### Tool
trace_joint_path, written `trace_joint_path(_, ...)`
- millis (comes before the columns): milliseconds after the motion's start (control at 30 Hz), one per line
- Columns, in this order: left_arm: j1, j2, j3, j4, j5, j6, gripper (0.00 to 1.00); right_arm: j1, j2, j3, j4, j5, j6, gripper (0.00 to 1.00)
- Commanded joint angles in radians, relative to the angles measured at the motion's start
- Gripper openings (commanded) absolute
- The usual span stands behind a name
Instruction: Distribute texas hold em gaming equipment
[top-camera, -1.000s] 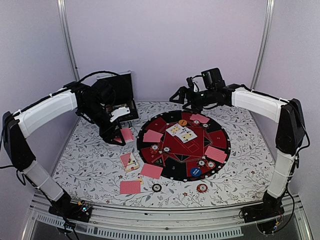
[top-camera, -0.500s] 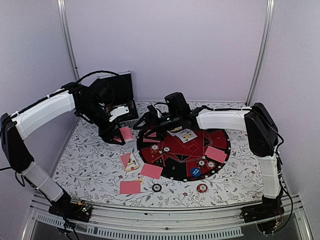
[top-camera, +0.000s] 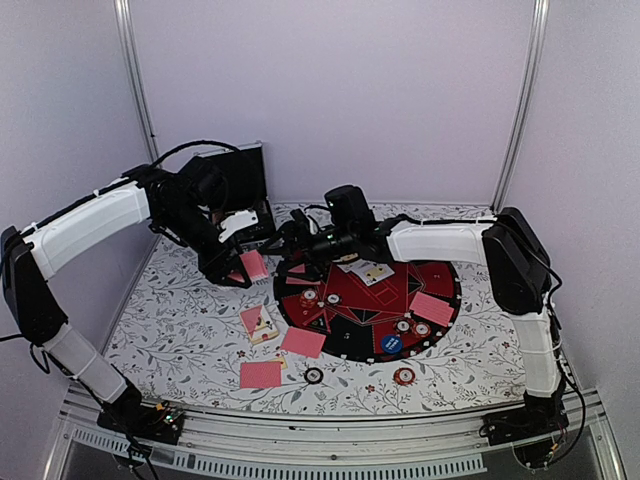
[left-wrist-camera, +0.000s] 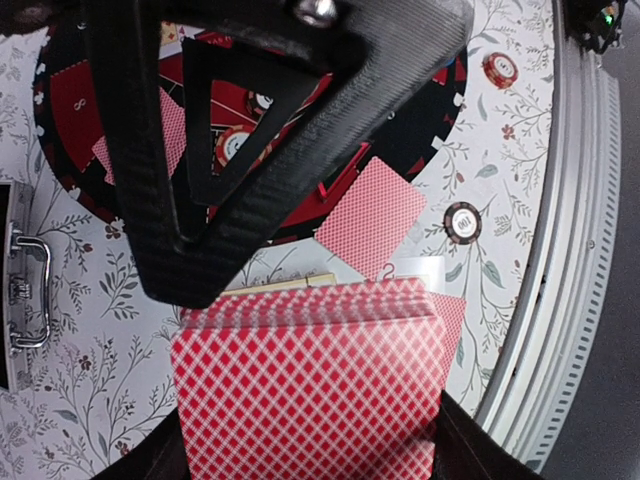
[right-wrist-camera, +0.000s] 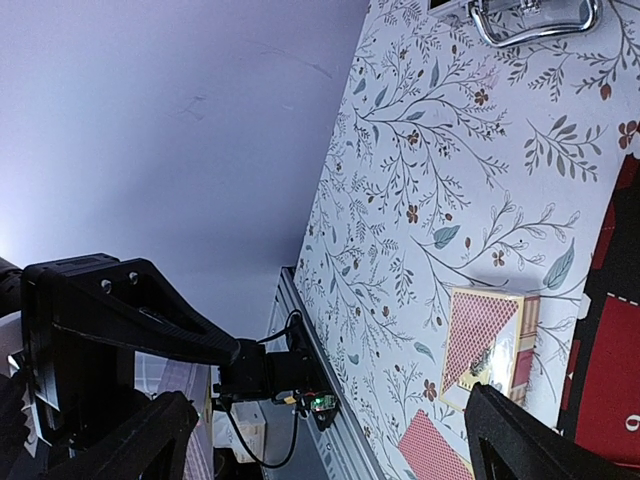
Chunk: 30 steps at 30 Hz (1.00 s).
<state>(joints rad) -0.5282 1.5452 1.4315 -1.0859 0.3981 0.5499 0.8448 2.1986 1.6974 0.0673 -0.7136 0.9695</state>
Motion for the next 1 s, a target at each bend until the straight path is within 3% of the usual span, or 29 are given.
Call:
trace_joint_path(0,0.002,-0.026,-0.022,0.028,0.018,0.005,0.00,0.025,0.018,0.022,0.080,-0.003,0.036,0.99)
trace_joint_path(467,0.002,-0.039,-0.036,0.023,0.017,0.013,0.00,-0.011,-0.117,-0.119,0.116,0.034,0.034,0.99)
trace_joint_path(967,0.000,-0.021,-0.009,0.030,0.034,0.005,0.00,0.069,-0.038,-0.015,0.134,-0.040,0.058,0.99)
